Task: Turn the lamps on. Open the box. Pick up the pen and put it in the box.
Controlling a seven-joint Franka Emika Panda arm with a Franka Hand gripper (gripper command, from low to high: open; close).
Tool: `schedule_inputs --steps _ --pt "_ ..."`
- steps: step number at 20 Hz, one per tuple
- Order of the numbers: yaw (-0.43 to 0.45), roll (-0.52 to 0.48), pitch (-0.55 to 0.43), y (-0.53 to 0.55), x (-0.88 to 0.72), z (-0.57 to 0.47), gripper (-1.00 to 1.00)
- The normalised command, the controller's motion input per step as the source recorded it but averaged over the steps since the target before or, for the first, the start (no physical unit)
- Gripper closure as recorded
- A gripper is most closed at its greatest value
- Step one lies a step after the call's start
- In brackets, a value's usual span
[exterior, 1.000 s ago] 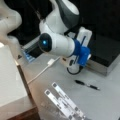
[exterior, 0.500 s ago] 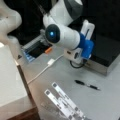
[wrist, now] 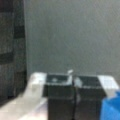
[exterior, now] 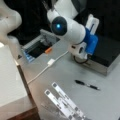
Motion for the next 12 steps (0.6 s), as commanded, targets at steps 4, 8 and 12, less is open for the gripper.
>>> schedule_inputs --steps 4,8,12 --pt "0.188 -0.106 0.14 -0.2 0.16 0.26 1.0" --pt "0.162 -0.09 0.148 -0.17 0.16 0.26 1.0" --pt "0.159 -0.102 0.162 -0.19 0.2 0.25 -1.0"
